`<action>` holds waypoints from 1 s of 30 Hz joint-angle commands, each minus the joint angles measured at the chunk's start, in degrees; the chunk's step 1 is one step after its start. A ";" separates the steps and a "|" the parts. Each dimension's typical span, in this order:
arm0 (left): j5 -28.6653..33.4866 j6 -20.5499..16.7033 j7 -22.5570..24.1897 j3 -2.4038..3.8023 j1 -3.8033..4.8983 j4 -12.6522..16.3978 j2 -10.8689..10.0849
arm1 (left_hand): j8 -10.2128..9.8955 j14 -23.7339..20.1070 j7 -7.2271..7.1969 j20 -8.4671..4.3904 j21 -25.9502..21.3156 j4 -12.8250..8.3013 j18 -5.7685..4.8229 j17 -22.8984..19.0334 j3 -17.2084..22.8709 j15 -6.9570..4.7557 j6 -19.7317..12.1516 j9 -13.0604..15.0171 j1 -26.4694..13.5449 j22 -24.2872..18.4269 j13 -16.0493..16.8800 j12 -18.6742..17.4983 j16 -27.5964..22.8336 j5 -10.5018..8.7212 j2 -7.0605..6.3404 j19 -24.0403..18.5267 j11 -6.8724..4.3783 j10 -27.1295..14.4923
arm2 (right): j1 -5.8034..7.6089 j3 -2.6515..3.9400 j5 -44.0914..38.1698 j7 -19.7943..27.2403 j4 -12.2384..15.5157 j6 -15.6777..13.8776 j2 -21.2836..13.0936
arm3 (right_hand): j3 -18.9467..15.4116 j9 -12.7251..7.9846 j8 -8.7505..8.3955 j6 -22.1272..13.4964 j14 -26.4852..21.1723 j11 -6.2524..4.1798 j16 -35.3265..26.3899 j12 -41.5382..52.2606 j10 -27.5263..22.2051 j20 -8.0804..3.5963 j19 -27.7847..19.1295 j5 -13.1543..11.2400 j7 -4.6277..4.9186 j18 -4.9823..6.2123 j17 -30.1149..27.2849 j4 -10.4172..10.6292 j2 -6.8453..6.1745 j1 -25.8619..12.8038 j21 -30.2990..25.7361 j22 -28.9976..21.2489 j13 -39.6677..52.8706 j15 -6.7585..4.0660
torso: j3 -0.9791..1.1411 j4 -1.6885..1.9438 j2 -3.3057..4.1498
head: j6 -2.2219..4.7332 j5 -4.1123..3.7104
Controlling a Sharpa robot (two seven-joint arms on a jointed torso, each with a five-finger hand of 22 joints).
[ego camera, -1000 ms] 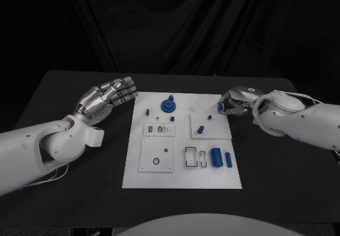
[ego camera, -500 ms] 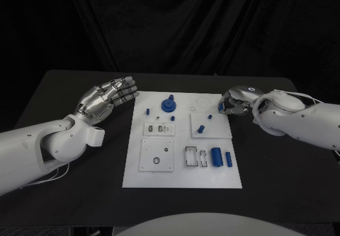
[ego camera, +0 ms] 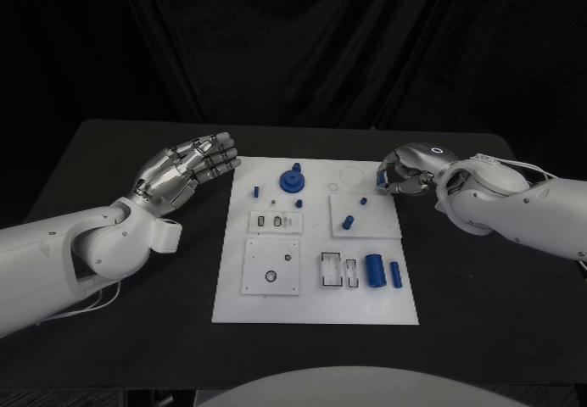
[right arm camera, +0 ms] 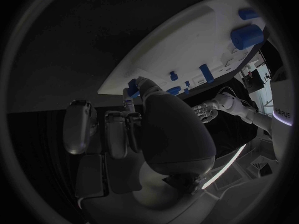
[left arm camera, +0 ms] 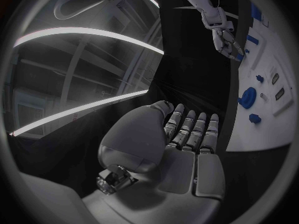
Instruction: Assemble the parts on the task board
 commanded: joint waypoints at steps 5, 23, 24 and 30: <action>0.09 0.61 2.74 0.05 -0.10 0.17 -0.15 | 0.15 -0.22 1.57 -0.09 -0.11 0.08 -1.07 0.02 0.36 0.27 0.12 0.05 -0.57 -0.07 0.01 0.05 0.27 0.16 0.04 -0.02 0.22 -0.15 | 0.83 0.42 -0.12 0.64 4.78 -6.27 -0.95 | 0.37 1.16 1.12 -0.18 6.01 0.37 0.14 0.16 6.08 -0.32 -0.02 1.67 -0.16 0.60 15.09 -0.40 0.44 0.37 0.02 10.74 15.09 0.09 | 0.04 -0.01 0.03 | -0.15 0.37; 0.09 0.43 2.48 0.05 -0.13 0.17 0.23 | 0.21 -0.15 1.58 -0.09 -0.08 0.08 -1.07 0.04 0.47 0.26 0.25 0.07 -0.63 -0.06 0.03 0.18 0.39 0.16 0.00 0.03 0.21 -0.07 | 1.06 0.38 -0.12 1.21 15.98 -3.00 4.70 | 1.05 2.70 2.88 0.19 6.01 0.42 0.14 0.16 6.08 -0.26 0.60 1.60 -0.22 0.42 15.09 -1.22 0.29 0.91 0.88 11.00 15.09 0.15 | -0.06 0.15 -0.06 | -0.25 0.27; 0.09 0.45 2.47 0.05 -0.13 0.16 0.29 | 0.21 -0.15 1.58 -0.09 -0.08 0.08 -1.07 0.04 0.47 0.26 0.25 0.07 -0.63 -0.06 0.03 0.18 0.39 0.16 0.00 0.03 0.21 -0.07 | 0.75 0.37 -0.12 1.00 15.72 -2.48 5.50 | 1.05 2.70 2.88 0.19 6.01 0.42 0.14 0.16 6.08 -0.26 0.60 1.60 -0.22 0.42 15.09 -1.22 0.29 0.91 0.88 11.00 15.09 0.15 | -0.10 0.19 -0.08 | -0.26 0.33; 0.09 0.64 2.41 0.05 -0.13 0.02 0.65 | 0.22 -0.14 1.59 -0.10 -0.09 0.07 -1.07 0.05 0.52 0.26 0.25 0.07 -0.65 -0.06 0.04 0.19 0.41 0.15 -0.03 0.02 0.20 -0.06 | -0.70 0.35 -2.36 -0.71 14.00 -0.95 8.99 | 1.06 2.77 2.93 0.11 6.01 0.42 0.14 0.16 6.08 -0.26 0.10 1.56 -0.19 0.65 15.09 -1.26 0.23 0.89 -0.11 10.69 15.09 0.14 | -0.18 -0.11 -0.04 | -0.50 0.80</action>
